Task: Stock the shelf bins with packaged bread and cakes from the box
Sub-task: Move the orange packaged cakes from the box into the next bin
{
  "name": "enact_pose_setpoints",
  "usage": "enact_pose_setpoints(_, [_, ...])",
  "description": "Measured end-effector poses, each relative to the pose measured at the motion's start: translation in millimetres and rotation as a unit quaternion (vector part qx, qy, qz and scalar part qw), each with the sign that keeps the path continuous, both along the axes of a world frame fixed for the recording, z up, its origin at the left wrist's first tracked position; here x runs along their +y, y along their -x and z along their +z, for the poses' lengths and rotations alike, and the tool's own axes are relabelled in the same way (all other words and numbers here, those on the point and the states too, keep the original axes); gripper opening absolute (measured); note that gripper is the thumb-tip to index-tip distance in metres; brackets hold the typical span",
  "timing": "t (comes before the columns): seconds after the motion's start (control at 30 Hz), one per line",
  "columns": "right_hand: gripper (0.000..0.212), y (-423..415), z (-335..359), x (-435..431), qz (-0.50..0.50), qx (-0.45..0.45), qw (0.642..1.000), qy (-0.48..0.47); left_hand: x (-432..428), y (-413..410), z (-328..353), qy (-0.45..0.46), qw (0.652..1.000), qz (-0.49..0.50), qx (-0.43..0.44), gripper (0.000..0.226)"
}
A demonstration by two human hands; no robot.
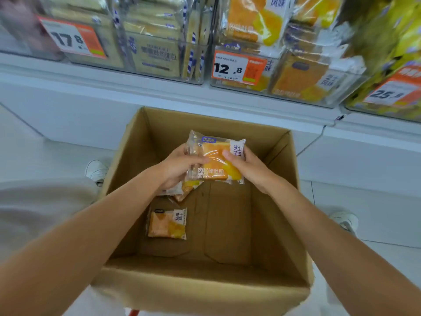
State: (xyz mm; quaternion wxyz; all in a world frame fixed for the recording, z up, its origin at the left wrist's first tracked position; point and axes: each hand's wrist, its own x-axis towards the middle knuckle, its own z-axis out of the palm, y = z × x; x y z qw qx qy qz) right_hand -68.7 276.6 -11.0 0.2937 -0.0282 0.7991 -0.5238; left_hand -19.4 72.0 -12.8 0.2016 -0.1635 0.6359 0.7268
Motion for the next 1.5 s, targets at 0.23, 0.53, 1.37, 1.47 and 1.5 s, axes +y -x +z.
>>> enact_pose_setpoints(0.23, [0.063,15.4,68.1,20.5,-0.054,0.049,0.992,0.1,40.9,22.0,85.0,0.063,0.994,-0.03,0.08,0.066])
enact_pose_setpoints(0.53, [0.071,90.7,145.7,66.4,-0.211,0.167,0.948,0.167,70.5,116.3,166.8,0.286,0.857,0.117,0.413,0.045])
enact_pose_setpoints(1.37, [0.122,252.9,182.4,83.0,-0.173,0.296,0.938,-0.041,28.0,219.9,144.4,0.692,0.507,0.039,0.511,0.051])
enact_pose_setpoints(1.47, [0.12,258.4,182.7,77.9,-0.238,0.299,0.924,-0.012,27.9,220.9,144.1,0.697,0.505,0.039,0.508,0.052])
enact_pose_setpoints(1.5, [0.115,260.2,181.8,77.2,-0.262,0.309,0.914,0.002,27.6,221.0,143.5,0.696,0.504,0.041,0.51,0.052])
